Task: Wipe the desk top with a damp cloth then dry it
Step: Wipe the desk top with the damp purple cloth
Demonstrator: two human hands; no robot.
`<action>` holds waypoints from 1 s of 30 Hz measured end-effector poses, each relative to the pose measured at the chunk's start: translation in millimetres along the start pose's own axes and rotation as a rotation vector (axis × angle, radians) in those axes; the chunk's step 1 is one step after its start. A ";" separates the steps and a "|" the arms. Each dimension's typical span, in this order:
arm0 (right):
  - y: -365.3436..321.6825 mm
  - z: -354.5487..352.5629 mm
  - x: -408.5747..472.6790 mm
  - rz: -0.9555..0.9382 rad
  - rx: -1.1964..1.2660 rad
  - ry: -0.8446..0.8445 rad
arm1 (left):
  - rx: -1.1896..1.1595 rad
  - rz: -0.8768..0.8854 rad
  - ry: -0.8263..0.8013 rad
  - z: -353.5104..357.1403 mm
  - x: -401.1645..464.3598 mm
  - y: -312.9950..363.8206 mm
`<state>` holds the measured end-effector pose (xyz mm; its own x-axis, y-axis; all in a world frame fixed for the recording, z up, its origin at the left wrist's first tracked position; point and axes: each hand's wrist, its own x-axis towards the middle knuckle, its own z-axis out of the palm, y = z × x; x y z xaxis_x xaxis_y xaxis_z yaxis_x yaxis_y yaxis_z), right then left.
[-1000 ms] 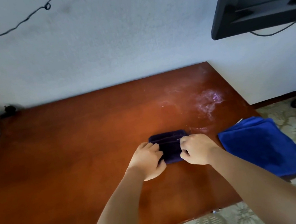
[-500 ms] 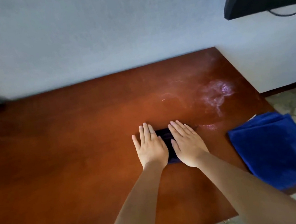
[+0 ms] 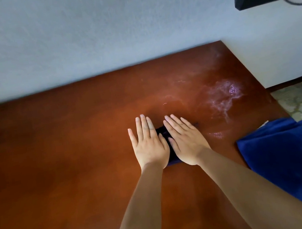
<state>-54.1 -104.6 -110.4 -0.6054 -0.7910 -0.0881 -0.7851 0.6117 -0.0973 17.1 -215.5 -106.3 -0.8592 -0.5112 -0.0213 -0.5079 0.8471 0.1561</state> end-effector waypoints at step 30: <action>-9.1 1.3 -20.4 0.165 0.033 0.015 | -0.118 0.208 -0.085 -6.0 -17.6 -9.0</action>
<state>-34.4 -94.1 -109.0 -0.7277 -0.6799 -0.0907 -0.6705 0.7330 -0.1150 37.1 -215.0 -101.4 -0.9492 -0.3092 -0.0587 -0.3130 0.9077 0.2794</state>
